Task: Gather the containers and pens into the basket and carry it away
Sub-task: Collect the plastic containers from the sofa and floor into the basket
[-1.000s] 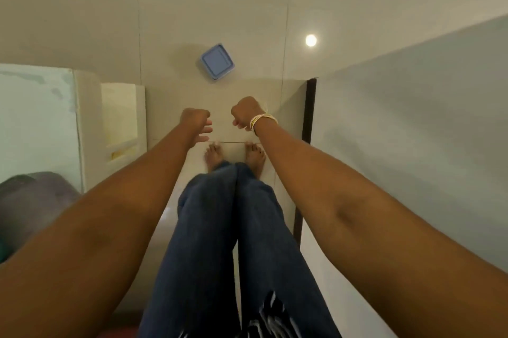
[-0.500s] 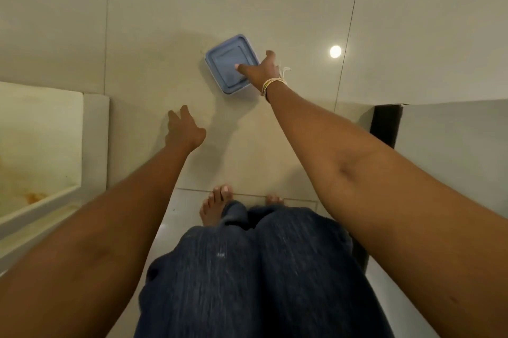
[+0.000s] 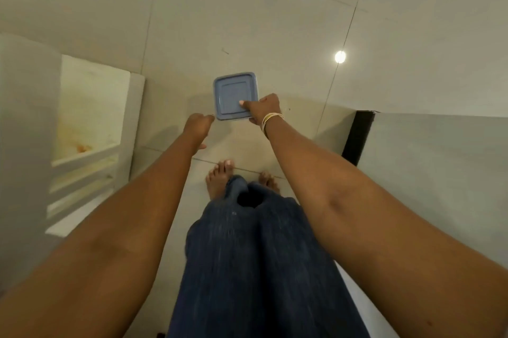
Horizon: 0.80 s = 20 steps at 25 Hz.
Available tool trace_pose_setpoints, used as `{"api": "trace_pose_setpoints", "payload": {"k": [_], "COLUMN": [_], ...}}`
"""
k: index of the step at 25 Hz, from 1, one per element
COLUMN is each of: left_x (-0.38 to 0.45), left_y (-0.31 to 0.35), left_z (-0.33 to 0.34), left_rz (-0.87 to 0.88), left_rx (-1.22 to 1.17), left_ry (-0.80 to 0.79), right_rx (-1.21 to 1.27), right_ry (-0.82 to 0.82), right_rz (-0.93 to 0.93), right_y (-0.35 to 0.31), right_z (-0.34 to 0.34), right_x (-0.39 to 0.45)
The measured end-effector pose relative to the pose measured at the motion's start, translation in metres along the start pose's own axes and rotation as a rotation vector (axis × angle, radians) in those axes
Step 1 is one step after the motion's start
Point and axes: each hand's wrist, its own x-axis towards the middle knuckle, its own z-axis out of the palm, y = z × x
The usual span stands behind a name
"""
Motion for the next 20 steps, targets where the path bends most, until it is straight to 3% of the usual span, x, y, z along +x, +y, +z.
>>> {"api": "trace_pose_setpoints", "payload": {"k": [6,9,14,20], "left_x": [-0.242,-0.32,-0.368,-0.376], "left_y": [-0.013,-0.033,-0.084,-0.126], "left_z": [-0.046,-0.072,-0.117,-0.204], "left_rz": [-0.051,-0.014,-0.019,-0.065], "left_rx": [-0.268,-0.349,-0.509,-0.733], "left_ry": [-0.044,-0.008,0.019,0.013], "right_rx": [-0.004,-0.057,-0.19,-0.321], "right_ry": [-0.147,-0.205,-0.293,-0.36], "right_rz": [0.029,-0.034,-0.134,-0.263], "right_y": [-0.011,-0.02,-0.031,-0.06], "right_z": [-0.045,-0.053,-0.03,0.055], "right_x": [-0.22,-0.299,-0.363,-0.42]}}
